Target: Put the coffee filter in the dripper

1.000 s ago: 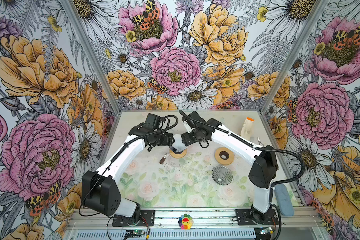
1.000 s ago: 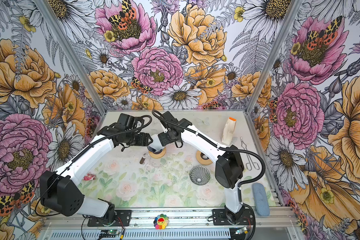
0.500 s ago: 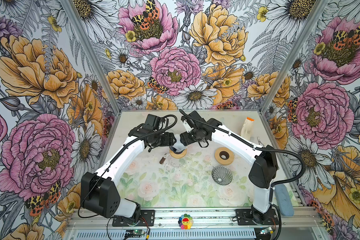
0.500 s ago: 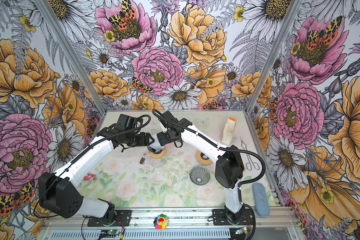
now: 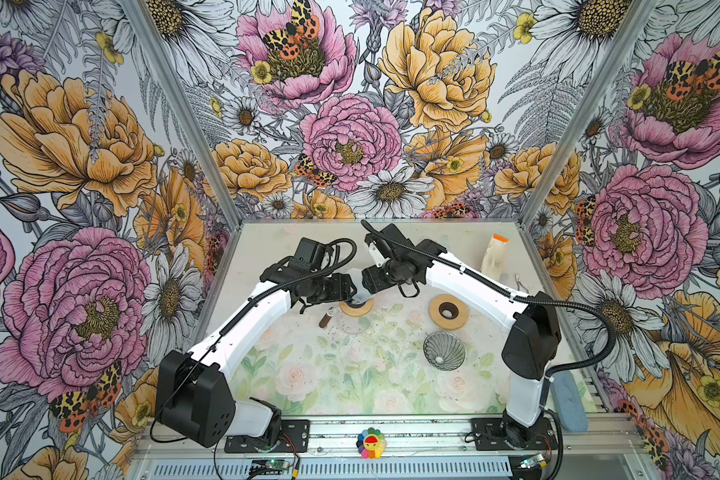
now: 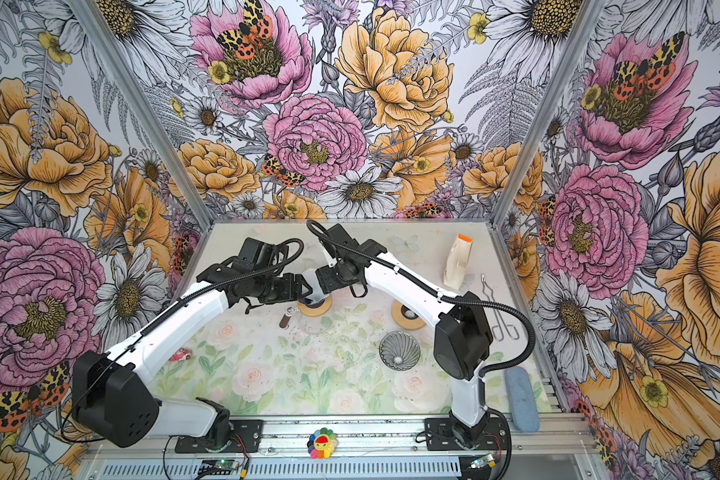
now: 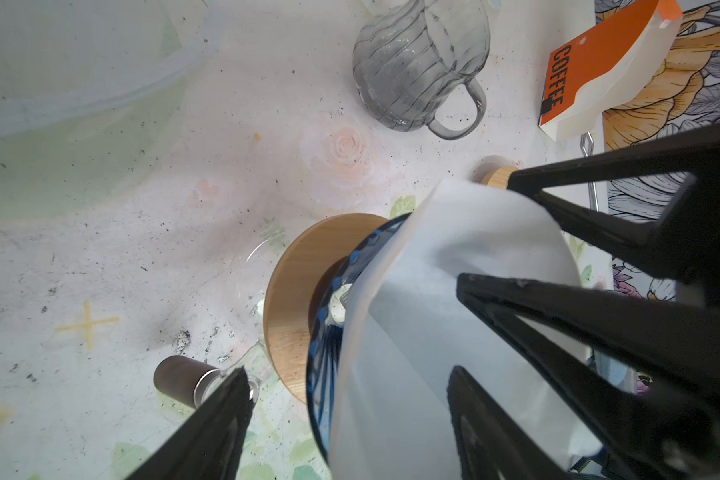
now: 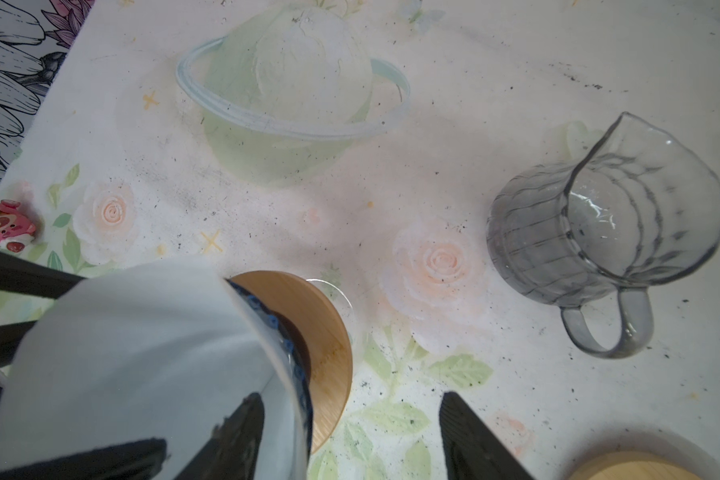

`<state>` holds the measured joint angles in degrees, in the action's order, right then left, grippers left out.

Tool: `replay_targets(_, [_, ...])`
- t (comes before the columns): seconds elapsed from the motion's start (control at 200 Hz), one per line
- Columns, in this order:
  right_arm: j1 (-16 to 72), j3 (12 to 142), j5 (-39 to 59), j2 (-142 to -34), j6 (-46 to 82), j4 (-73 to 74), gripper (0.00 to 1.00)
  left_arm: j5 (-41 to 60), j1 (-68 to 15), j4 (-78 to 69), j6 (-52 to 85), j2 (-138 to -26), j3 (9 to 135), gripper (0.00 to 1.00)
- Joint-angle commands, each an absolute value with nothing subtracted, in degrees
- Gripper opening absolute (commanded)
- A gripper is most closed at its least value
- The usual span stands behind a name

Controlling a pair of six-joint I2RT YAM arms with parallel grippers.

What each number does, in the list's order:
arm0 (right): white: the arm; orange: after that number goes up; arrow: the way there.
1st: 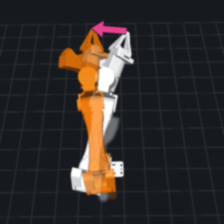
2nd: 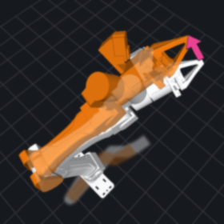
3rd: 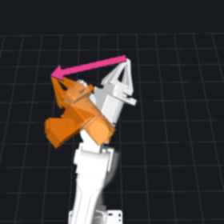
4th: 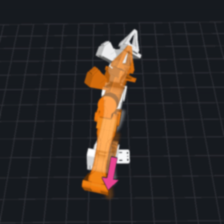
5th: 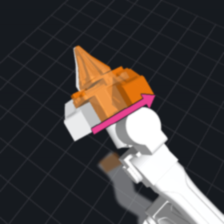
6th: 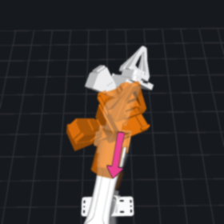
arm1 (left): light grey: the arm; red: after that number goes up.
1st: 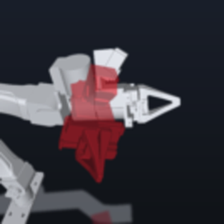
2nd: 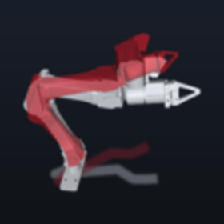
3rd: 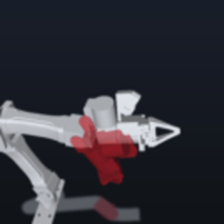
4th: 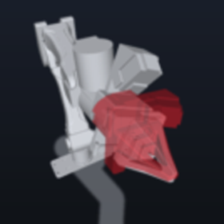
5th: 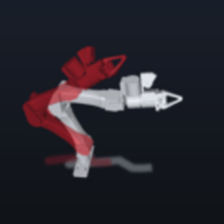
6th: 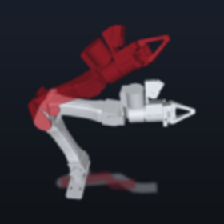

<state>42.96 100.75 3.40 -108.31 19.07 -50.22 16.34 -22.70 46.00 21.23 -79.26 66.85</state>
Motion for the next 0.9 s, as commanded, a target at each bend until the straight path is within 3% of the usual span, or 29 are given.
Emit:
replay_targets(0.0, [43.4, 99.7, 2.7, -105.1, 20.0, -49.0, 0.69, 16.0, -21.9, 44.2, 22.4, -78.0, 66.2, 0.75])
replay_targets(0.896, [43.7, 103.1, -1.0, -110.2, 18.0, -52.0, 0.69, 14.9, -20.0, 44.5, 19.6, -81.9, 67.8, 0.7])
